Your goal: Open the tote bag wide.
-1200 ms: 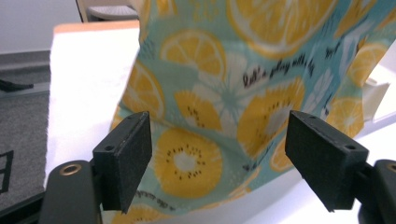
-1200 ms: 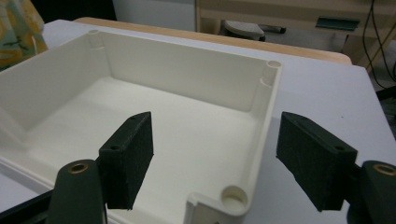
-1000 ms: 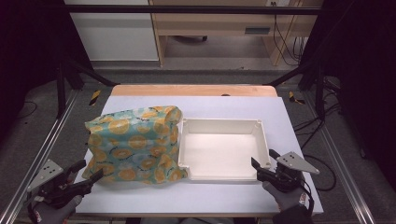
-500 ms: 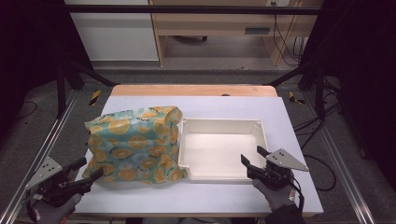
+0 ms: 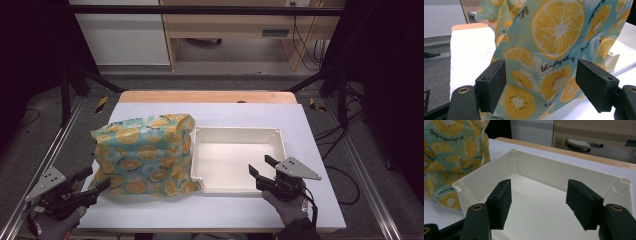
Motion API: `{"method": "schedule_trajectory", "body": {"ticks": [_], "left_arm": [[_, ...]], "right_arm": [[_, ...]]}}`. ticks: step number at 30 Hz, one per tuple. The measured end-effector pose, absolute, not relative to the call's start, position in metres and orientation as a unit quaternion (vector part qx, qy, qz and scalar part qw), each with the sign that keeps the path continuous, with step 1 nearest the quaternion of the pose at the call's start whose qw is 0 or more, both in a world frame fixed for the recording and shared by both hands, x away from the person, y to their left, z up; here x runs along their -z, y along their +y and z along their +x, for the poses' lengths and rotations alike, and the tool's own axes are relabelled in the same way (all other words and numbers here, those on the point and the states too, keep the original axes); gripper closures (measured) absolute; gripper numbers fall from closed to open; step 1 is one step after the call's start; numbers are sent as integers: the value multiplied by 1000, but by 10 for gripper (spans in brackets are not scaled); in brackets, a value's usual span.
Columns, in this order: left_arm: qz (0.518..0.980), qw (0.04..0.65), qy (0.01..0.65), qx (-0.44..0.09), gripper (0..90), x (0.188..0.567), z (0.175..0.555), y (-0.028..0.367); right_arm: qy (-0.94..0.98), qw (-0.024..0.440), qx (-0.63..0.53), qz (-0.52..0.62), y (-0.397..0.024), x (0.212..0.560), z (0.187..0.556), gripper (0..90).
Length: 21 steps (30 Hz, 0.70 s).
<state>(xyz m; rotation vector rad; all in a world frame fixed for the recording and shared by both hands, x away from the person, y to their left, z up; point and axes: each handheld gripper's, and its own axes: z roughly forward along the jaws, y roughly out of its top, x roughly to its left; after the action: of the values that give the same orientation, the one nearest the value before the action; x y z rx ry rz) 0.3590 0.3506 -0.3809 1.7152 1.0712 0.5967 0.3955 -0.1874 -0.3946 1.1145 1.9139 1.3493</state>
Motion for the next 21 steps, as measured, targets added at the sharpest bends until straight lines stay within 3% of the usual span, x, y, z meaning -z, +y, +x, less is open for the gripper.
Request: {"method": "schedule_trajectory", "body": {"ticks": [21], "left_arm": [[714, 492, 420, -269, 271, 352, 363, 339]], "right_arm": [[729, 235, -524, 373, -142, 375, 404, 433]]}}
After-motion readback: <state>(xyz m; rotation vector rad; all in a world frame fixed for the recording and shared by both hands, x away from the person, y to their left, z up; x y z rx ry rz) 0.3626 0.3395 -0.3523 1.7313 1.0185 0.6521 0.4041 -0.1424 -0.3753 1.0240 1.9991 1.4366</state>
